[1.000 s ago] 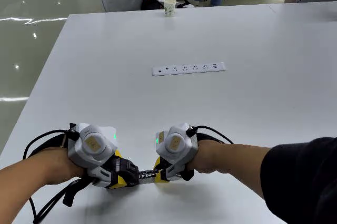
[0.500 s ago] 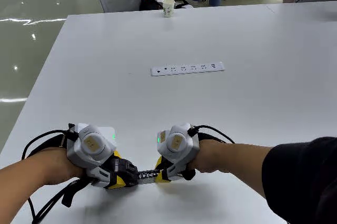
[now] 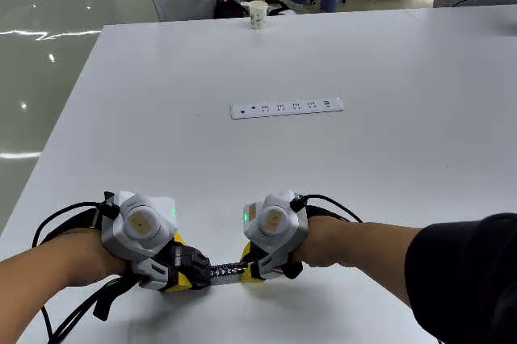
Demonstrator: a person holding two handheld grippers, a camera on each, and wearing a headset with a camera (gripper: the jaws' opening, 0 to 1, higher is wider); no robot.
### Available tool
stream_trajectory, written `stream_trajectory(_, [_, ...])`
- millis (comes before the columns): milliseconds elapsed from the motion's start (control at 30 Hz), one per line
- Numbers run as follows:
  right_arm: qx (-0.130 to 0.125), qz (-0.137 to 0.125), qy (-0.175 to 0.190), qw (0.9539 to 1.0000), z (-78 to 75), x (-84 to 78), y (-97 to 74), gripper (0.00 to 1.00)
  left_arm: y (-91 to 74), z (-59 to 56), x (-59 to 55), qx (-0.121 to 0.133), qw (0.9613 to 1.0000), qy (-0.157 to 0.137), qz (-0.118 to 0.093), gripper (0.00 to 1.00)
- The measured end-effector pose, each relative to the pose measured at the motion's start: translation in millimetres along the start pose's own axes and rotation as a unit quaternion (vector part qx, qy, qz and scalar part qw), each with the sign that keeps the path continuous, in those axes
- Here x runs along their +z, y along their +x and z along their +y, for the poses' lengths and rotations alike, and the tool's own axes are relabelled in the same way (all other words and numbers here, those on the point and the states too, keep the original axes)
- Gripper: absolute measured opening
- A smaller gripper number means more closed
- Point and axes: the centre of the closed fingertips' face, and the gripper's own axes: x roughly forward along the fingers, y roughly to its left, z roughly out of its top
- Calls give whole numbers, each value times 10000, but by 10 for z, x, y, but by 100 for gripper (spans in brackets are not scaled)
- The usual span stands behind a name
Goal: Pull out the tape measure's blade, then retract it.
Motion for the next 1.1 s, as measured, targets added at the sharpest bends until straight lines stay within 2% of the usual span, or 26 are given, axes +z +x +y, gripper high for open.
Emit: stream_trajectory(1100, [37, 32, 66, 10000, -3, -135, -106, 11, 13, -3, -3, 0, 10000, -15, 17, 32])
